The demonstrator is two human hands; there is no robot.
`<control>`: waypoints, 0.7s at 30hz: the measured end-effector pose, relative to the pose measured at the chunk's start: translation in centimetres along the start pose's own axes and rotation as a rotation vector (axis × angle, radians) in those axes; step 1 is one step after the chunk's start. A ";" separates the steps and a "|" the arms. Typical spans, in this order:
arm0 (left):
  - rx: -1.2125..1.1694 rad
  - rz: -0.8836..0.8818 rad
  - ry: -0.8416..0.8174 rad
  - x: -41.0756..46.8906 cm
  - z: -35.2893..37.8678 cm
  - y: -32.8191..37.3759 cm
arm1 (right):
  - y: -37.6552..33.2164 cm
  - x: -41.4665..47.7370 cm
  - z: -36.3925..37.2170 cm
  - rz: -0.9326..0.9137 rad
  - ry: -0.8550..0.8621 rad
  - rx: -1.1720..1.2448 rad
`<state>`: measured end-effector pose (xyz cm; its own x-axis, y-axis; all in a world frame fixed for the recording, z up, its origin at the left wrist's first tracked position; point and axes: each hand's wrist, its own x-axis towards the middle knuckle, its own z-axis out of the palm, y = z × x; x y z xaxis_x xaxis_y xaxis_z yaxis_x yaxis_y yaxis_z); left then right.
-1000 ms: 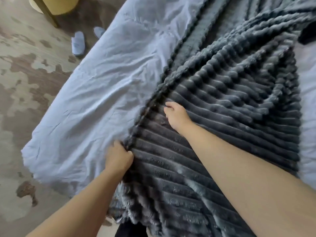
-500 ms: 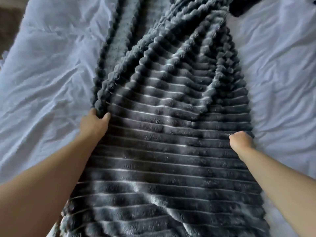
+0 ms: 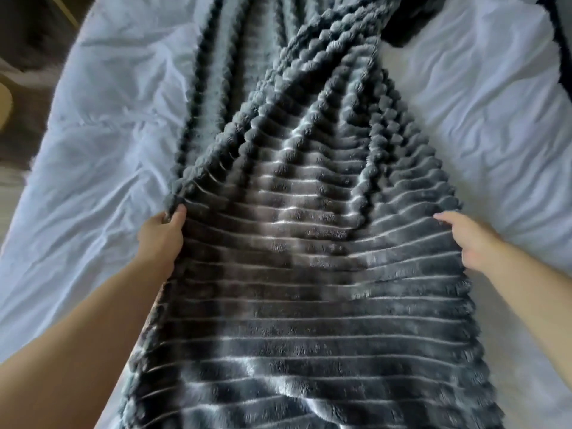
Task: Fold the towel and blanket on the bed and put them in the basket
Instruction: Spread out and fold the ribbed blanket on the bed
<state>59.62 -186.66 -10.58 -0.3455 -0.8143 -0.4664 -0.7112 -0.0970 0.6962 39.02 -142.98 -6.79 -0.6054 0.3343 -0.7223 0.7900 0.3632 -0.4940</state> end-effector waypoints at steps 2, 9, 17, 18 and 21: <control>0.011 0.067 -0.004 -1.6 -2.0 2.6 | -2.8 -3.5 -1.9 -0.118 0.007 -0.023; -0.575 -0.018 -0.154 -9.1 -11.8 13.2 | -7.0 -16.9 -12.8 -0.319 -0.107 0.549; -0.130 0.076 -0.458 -16.4 -16.8 14.1 | -4.6 -20.5 -16.0 -0.199 -0.313 -0.055; -0.163 0.162 -0.395 -16.8 -17.2 15.0 | -5.4 -20.6 -16.6 -0.255 -0.273 -0.055; -0.321 0.333 -0.264 -18.2 -17.5 16.9 | -7.3 -20.7 -17.8 -0.532 -0.092 0.252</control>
<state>64.62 -183.53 19.18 -0.6928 -0.6628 -0.2841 -0.3277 -0.0616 0.9428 44.03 -137.05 20.42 -0.9222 0.0827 -0.3777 0.3862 0.2390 -0.8909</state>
